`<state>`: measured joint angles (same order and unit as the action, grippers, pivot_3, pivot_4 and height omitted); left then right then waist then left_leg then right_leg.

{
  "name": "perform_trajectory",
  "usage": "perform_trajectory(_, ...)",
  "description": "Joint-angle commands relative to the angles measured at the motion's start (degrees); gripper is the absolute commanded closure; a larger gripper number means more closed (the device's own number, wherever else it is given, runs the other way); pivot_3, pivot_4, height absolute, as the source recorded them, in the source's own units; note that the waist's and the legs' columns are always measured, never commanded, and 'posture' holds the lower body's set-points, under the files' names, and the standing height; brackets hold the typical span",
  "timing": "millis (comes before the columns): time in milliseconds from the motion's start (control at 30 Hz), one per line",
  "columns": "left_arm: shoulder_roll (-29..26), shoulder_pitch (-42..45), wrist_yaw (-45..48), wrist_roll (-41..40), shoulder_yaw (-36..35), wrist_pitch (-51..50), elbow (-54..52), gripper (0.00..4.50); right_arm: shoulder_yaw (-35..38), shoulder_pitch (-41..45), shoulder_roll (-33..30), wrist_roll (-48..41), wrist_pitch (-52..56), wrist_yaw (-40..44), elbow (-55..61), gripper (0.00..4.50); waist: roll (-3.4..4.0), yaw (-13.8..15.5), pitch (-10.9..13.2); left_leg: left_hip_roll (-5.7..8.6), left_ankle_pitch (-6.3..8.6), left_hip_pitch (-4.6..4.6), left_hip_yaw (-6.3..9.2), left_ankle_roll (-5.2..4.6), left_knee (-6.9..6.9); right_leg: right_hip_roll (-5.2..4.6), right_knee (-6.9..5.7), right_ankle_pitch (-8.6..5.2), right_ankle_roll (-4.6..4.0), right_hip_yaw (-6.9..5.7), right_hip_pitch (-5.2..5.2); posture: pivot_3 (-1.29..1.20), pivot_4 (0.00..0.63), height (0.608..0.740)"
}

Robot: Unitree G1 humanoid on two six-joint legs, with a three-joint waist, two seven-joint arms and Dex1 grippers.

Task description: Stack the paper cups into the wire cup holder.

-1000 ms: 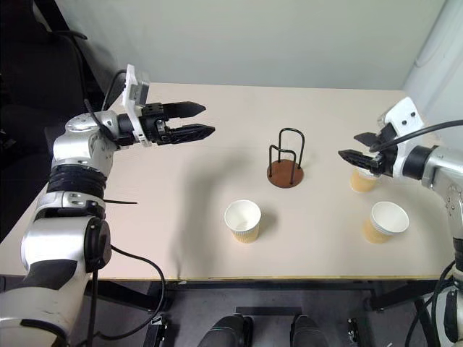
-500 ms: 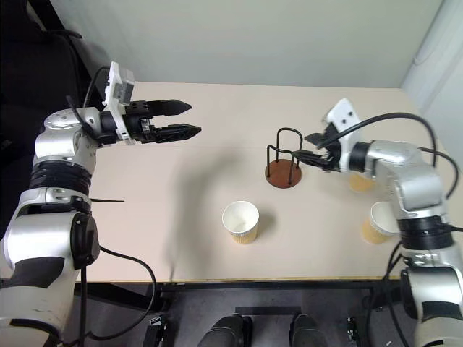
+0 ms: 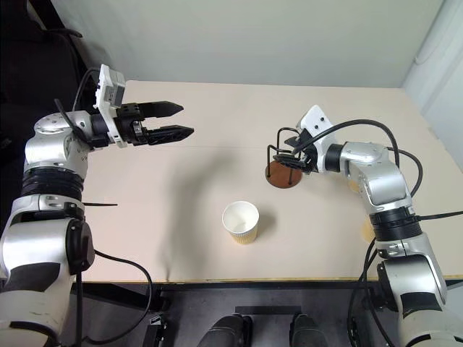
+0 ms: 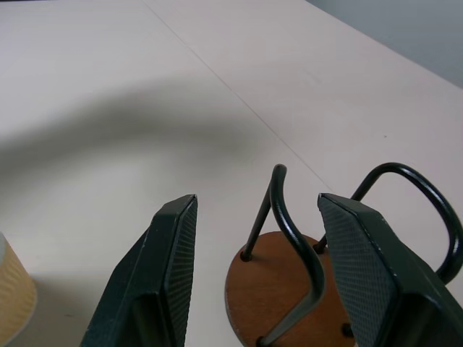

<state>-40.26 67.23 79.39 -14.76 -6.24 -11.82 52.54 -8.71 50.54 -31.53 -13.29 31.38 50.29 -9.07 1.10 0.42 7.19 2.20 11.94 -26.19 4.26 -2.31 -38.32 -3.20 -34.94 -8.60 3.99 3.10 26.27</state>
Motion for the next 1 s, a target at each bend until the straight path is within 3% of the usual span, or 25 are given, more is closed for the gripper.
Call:
perform_trajectory(33, -0.46, 1.06, -0.39, -1.52, -1.61, -0.44, -2.88, 0.0, 0.34, 2.21, 0.01, 1.8, -2.76, -0.3, -0.99, 1.88, 0.0, -0.01, 0.0, 0.0, 0.0, 0.0, 0.0, 0.0, 0.0, 0.0, 0.0, 0.01, -0.01, 0.0, 0.0, 0.0, 0.15, 0.74)
perform_trajectory(1000, -0.69, 0.41, -0.79, -3.39, -1.73, -2.49, -6.77, 0.0, -2.05, 6.2, 3.4, 9.93, -11.05, 1.9, -9.39, 1.88, 0.0, -0.1, 0.0, -0.01, -0.01, 0.02, 0.03, 0.02, 0.03, 0.01, -0.01, 0.08, -0.11, -0.01, 0.01, 0.0, 0.15, 0.74)
